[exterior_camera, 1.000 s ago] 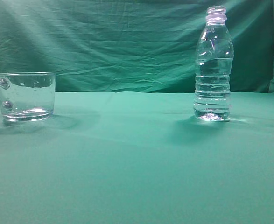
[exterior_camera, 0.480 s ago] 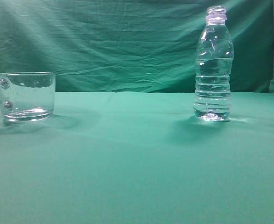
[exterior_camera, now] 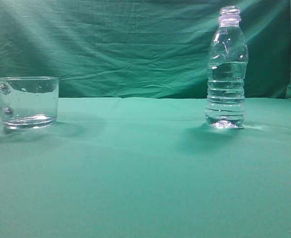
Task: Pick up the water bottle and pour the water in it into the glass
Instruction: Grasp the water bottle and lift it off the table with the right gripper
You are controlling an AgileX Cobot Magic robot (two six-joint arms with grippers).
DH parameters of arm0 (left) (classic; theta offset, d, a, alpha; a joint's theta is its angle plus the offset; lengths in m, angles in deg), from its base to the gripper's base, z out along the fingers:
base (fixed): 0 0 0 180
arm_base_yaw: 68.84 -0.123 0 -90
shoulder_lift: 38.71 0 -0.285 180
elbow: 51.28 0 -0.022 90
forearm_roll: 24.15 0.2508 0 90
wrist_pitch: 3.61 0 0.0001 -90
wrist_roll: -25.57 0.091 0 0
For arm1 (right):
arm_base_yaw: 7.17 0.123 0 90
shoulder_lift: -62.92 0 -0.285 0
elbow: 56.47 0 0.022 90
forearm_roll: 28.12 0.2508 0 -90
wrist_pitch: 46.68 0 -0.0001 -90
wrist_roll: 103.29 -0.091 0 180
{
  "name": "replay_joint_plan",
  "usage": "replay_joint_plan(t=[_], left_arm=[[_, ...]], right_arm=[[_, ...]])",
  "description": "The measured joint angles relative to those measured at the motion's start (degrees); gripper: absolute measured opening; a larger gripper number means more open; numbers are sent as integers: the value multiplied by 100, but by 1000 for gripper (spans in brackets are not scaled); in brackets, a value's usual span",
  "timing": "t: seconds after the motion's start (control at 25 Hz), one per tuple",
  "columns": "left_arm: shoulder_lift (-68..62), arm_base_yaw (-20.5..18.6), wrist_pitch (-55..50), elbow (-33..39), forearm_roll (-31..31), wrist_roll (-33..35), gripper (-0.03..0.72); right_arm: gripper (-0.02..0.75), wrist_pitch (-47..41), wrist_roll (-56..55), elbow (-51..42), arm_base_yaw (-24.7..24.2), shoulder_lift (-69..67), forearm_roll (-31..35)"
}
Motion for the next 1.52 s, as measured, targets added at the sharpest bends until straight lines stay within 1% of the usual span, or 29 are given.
replay_joint_plan(t=[0.04, 0.12, 0.2, 0.24, 0.28, 0.4, 0.44, 0.52, 0.68, 0.76, 1.0, 1.24, 1.52], left_arm=[[0, 0, 0, 0, 0, 0, 0], [0, 0, 0, 0, 0, 0, 0], [0, 0, 0, 0, 0, 0, 0], [0, 0, 0, 0, 0, 0, 0], [0, 0, 0, 0, 0, 0, 0], [0, 0, 0, 0, 0, 0, 0], [0, 0, 0, 0, 0, 0, 0], [0, 0, 0, 0, 0, 0, 0], [0, 0, 0, 0, 0, 0, 0], [0, 0, 0, 0, 0, 0, 0], [0, 0, 0, 0, 0, 0, 0], [0, 0, 0, 0, 0, 0, 0], [0, 0, 0, 0, 0, 0, 0]], right_arm=[[288, 183, 0, 0, 23, -222, 0], [438, 563, 0, 10, 22, -628, 0], [563, 849, -28, 22, 22, -1041, 0], [615, 1016, -68, 33, 22, -1269, 0], [647, 1177, -152, 43, 25, -1493, 0], [643, 1611, -517, 43, 25, -2111, 0], [667, 1789, -694, 43, 25, -2319, -14], [667, 2156, -1118, 43, 25, -2686, -213], [667, 3052, -1553, 78, 25, -3447, -1213], [667, 3373, -1588, 176, 48, -3844, -1445], [667, 3940, -1595, 700, 59, -5062, -1507], [667, 4353, -1595, 1053, 59, -5948, -1079], [667, 4488, -1595, 1741, 59, -6762, -1023]])
